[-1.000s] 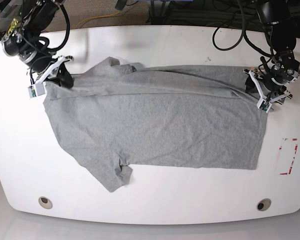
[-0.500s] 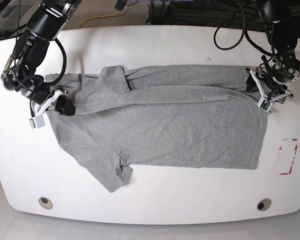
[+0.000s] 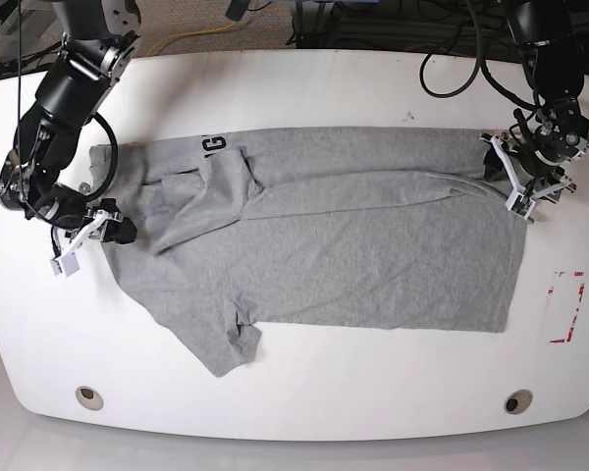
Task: Fold the T-shirt properly
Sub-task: 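Pull the grasped edge outward with both grippers to straighten the shirt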
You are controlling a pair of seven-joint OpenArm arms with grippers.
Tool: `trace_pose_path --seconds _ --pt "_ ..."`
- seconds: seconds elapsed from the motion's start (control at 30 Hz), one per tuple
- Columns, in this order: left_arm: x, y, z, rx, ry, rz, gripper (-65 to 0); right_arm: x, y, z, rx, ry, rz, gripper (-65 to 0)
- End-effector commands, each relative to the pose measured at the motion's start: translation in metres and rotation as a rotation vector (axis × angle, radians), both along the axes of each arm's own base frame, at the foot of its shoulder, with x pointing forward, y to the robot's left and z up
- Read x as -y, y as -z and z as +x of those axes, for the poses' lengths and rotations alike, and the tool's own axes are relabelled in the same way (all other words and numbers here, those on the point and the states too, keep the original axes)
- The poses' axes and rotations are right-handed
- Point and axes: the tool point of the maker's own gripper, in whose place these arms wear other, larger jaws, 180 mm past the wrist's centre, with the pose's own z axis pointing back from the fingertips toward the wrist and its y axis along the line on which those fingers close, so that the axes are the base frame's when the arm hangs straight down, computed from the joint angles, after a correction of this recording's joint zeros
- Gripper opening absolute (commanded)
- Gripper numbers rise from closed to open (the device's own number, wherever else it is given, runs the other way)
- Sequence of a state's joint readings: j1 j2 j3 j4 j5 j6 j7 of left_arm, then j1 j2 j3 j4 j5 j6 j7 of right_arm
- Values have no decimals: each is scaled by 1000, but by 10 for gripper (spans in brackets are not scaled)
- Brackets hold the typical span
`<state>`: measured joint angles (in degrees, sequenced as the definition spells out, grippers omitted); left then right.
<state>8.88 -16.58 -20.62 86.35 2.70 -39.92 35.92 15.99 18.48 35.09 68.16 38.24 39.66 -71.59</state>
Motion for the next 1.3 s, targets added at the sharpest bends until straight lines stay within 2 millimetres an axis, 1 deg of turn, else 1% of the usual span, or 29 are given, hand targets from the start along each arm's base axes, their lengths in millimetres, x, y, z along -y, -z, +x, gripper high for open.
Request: trace_pose_path --seconds 0.0,0.03,0.13,0.17,0.23,0.27,0.37,0.47,0.57,0.67,0.73,0.8,0.83,0.9,0.97,1.0,1.1,1.27 --pt "-15 6 -11 -67 -9 76 -247 16 -16 12 62 25 -48 -304" --pt "-15 6 -11 -67 -9 76 -247 20 -12 8 48 28 -66 -262" --pt "-15 4 -10 -63 -8 77 -247 39 -5 -7 10 40 -116 -189" --pt "-14 4 -9 -61 -8 74 -247 43 -3 -12 -1 41 -125 -184" --pt "-12 -7 -3 -26 2 84 -244 53 2 -25 -27 43 -154 -184" --pt "-12 -11 -1 -14 5 89 -244 57 1 -29 -29 44 -171 -184" --pt "-17 -40 9 70 -12 117 -243 71 -5 -49 -9 67 -236 -184" --pt "-20 -56 13 129 -49 115 -242 75 -7 -67 -9 54 -291 -182" --pt "-29 -63 11 148 -83 116 -242 75 -1 -81 -35 46 -308 -182" --pt "-33 -67 9 174 -113 70 -242 75 9 -94 -61 46 -304 -182" --pt "-40 -67 -1 176 -147 42 -242 72 16 -103 -65 44 -298 -182" --pt "-43 -65 -5 173 -164 28 -240 72 18 -106 -63 47 -294 -182" --pt "-46 -60 -9 159 -174 21 -240 71 19 -107 -62 49 -291 -182" --pt "-48 -50 -14 132 -189 8 -240 62 24 -108 -63 52 -268 -182" --pt "-50 -36 -20 98 -208 -16 -240 55 28 -109 -64 51 -251 -182" --pt "-51 -29 -23 81 -216 -25 -240 54 27 -107 -58 51 -247 -182" --pt "-52 -19 -27 52 -231 -42 -242 53 27 -105 -55 53 -245 -182" --pt "-52 -19 -26 53 -231 -45 -242 56 17 -94 -24 54 -255 -182"
